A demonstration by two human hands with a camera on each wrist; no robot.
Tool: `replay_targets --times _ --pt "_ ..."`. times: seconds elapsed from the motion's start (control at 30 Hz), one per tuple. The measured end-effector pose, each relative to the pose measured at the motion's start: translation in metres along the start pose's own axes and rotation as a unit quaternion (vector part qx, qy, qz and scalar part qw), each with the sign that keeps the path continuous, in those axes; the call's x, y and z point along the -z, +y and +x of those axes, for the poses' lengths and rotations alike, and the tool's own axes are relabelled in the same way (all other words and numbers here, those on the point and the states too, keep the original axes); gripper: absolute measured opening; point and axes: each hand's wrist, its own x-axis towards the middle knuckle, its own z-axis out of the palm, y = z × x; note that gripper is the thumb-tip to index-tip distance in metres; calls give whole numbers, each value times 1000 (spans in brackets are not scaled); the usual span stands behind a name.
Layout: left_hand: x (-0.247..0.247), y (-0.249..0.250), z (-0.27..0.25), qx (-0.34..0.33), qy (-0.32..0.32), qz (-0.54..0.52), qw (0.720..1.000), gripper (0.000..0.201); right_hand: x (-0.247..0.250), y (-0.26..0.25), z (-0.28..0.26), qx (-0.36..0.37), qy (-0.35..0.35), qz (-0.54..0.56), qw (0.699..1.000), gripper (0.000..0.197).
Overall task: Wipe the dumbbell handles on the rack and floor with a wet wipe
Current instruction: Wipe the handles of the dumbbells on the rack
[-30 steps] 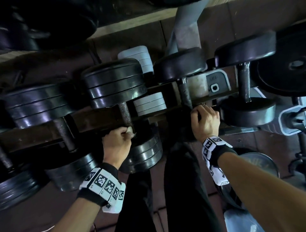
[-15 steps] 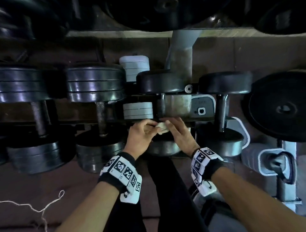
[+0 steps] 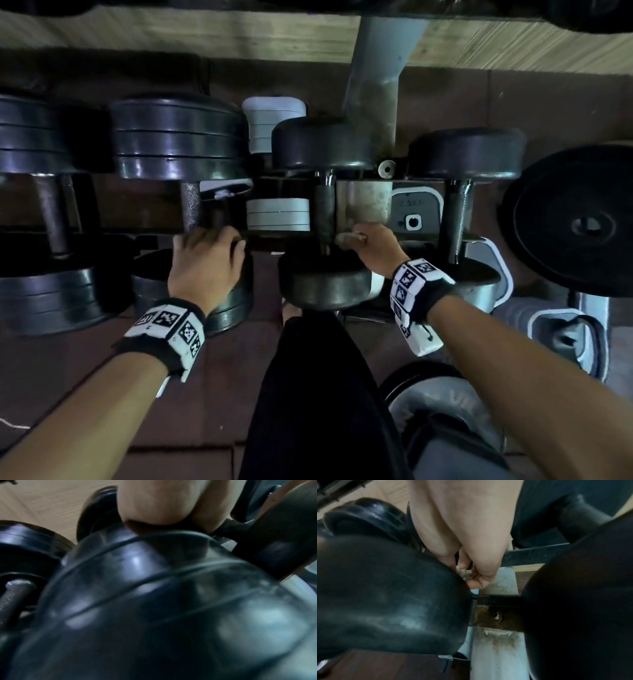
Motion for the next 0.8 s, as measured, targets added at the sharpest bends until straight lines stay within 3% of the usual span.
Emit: replay_targets --times 0.03,0.1,0.23,0.3,0.4,0.5,0.63,0.8 --pt "-3 4 0 -11 1 18 1000 23 -3 -3 6 2 -11 -16 1000 34" --pt "-2 14 0 -1 -7 34 999 19 -9 -7 16 -1 -37 -32 999 13" --pt "2 16 0 36 -39 31 998 14 -12 -9 20 23 -63 -51 996 9" --pt "3 17 0 36 -50 31 998 14 -4 -6 10 45 -53 -33 997 15" --pt "2 18 2 40 -46 28 998 16 6 -3 -12 77 -38 -6 996 9" --pt "2 17 1 44 -46 33 997 17 2 -20 -24 172 -30 -30 984 15" --pt "4 18 0 47 -41 28 998 16 -7 -42 -19 272 32 -106 956 19" --pt "2 16 0 47 -48 29 997 17 -8 -27 -23 265 -26 -101 959 22"
